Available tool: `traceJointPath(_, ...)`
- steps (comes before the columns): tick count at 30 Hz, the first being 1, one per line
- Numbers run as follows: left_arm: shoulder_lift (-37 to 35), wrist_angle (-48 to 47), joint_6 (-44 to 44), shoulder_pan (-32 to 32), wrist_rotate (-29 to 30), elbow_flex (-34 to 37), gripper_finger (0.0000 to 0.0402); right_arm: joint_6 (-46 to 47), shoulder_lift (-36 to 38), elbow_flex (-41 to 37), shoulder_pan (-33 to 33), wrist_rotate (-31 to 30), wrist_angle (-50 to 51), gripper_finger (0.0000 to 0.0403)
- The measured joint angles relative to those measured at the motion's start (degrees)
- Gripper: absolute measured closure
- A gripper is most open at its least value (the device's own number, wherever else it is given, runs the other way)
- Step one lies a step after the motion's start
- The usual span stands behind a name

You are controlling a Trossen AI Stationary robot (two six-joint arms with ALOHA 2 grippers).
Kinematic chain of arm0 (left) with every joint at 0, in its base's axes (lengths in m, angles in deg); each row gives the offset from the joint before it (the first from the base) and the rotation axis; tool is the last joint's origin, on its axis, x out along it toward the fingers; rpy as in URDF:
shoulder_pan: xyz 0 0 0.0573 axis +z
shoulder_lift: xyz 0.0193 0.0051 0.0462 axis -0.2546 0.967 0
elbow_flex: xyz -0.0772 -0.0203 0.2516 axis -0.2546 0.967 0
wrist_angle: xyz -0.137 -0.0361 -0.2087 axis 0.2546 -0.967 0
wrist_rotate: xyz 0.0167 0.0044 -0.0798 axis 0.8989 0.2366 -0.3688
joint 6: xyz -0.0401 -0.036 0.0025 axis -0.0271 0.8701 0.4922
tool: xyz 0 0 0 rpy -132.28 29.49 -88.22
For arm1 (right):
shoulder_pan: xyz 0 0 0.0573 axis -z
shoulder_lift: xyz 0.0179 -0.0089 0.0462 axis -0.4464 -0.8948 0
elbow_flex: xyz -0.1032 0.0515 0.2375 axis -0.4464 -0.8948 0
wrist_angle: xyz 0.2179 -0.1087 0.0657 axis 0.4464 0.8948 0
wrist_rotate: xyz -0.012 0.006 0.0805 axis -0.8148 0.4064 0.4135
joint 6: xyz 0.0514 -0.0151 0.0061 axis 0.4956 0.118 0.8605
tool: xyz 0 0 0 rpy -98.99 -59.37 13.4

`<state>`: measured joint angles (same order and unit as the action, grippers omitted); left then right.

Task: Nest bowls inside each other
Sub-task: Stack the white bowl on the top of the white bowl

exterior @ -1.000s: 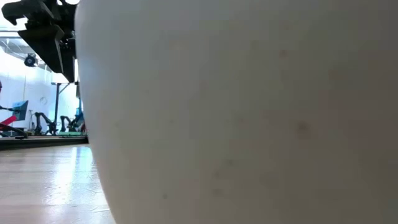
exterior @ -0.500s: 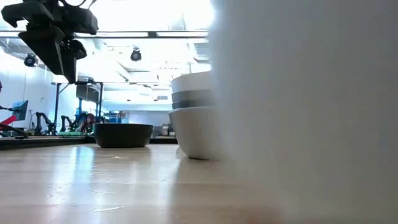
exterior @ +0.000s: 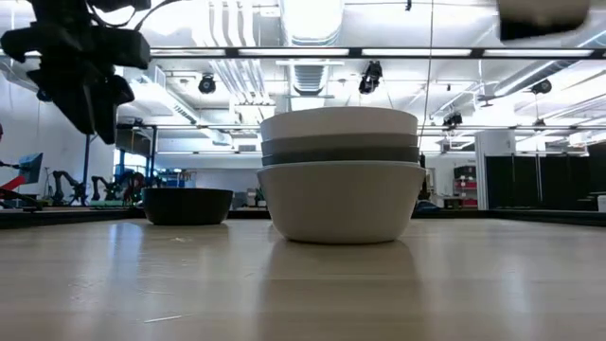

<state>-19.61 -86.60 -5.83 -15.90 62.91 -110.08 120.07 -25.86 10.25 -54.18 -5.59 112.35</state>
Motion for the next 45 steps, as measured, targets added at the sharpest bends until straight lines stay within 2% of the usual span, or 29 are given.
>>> traceJointPath(2, 0.4, 1.17, 0.0, 0.02, 0.0, 0.0, 0.0157, -5.26, 3.65, 0.03, 0.23, -3.25, -0.09, 0.0394)
traceJointPath(8, 1.44, 5.65, 0.12, 0.02, 0.02, -0.53, 0.0157, -19.12, 12.57, 0.06, 0.89, -18.31, -0.08, 0.0394)
traceJointPath(12, 1.98, 8.18, 1.64, 0.02, 0.06, -1.22, 0.0157, -24.64, 15.74, 1.62, 4.11, -21.49, -0.45, 0.0394)
traceJointPath(19, 2.88, 8.98, 1.74, 0.02, 0.06, -3.28, 0.0157, -35.79, 14.67, 7.8, 12.76, -21.62, -0.37, 0.0394)
traceJointPath(22, 2.92, 8.93, 1.75, 0.02, 0.07, -3.76, 0.0157, -37.41, 12.38, 11.73, 17.28, -20.87, -0.15, 0.0394)
traceJointPath(26, 2.91, 8.87, 1.79, 0.02, 0.07, -4.28, 0.0157, -37.6, 9.01, 18.02, 22.94, -16.88, 2.65, 0.0394)
traceJointPath(33, 3.03, 8.82, 1.81, 0.02, 0.07, -5.28, 0.0157, -37.56, -0.09, 32.94, 29.31, -13.94, 17.82, 0.0394)
traceJointPath(38, 2.97, 8.78, 1.84, 0.02, 0.08, -6.15, 0.0157, -38.64, -8.58, 45.38, 32.01, -8.56, 28.5, 0.0394)
traceJointPath(45, 2.6, 6.98, 1.81, 0.02, 0.07, -6.49, 0.0157, -39.42, -18.44, 56.23, 33.8, -7.94, 42.12, 0.0394)
